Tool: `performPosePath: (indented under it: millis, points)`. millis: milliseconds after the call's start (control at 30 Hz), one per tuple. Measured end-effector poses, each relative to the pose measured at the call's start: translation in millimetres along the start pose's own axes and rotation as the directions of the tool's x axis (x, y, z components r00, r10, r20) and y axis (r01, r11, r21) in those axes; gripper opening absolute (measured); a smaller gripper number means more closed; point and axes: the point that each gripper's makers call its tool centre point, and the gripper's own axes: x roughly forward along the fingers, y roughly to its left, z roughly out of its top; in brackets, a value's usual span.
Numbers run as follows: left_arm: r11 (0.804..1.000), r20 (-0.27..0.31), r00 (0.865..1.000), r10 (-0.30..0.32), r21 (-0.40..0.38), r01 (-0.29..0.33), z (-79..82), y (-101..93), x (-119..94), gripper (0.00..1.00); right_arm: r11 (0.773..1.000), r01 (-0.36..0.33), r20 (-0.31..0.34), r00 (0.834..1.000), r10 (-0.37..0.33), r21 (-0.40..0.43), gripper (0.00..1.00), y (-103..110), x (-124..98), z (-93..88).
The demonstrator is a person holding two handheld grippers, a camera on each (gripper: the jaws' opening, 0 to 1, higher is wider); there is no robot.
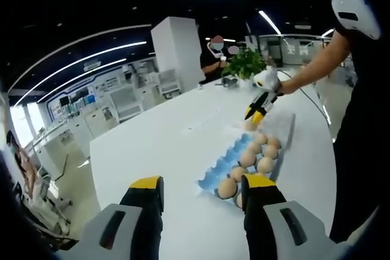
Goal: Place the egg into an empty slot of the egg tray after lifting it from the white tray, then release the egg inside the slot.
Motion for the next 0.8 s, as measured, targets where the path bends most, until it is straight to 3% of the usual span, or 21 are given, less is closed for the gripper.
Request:
performPosePath:
  millis: [67,133,233,400,667,800]
  points:
    - [1.000,-0.002,1.000,0.001,0.001,-0.001,0.0,0.2,-1,0.51,0.999,-0.021,-0.044,0.999,0.020,-0.029,0.23,6,2,-7.8]
    - [1.000,-0.002,1.000,0.001,0.001,-0.001,0.0,0.6,-1,0.51,0.995,-0.015,-0.059,0.998,0.009,-0.100,0.26,4,4,-12.0]
    - [1.000,-0.005,1.000,0.002,0.003,-0.002,-0.2,0.4,0,0.51,0.990,-0.026,-0.079,0.997,0.014,-0.142,0.27,5,6,-15.9]
    - [1.000,-0.002,1.000,0.006,0.001,-0.006,0.3,2.4,1,0.50,0.995,-0.053,-0.099,0.994,0.044,-0.087,0.27,2,9,-16.9]
    - [1.000,-0.005,1.000,0.009,0.004,-0.009,0.2,3.6,1,0.50,0.990,-0.089,-0.097,0.992,0.078,-0.114,0.28,4,11,-16.6]
    - [1.000,-0.006,1.000,0.012,0.007,-0.012,1.1,4.7,1,0.49,0.988,-0.114,-0.150,0.984,0.098,-0.106,0.28,4,13,-16.7]
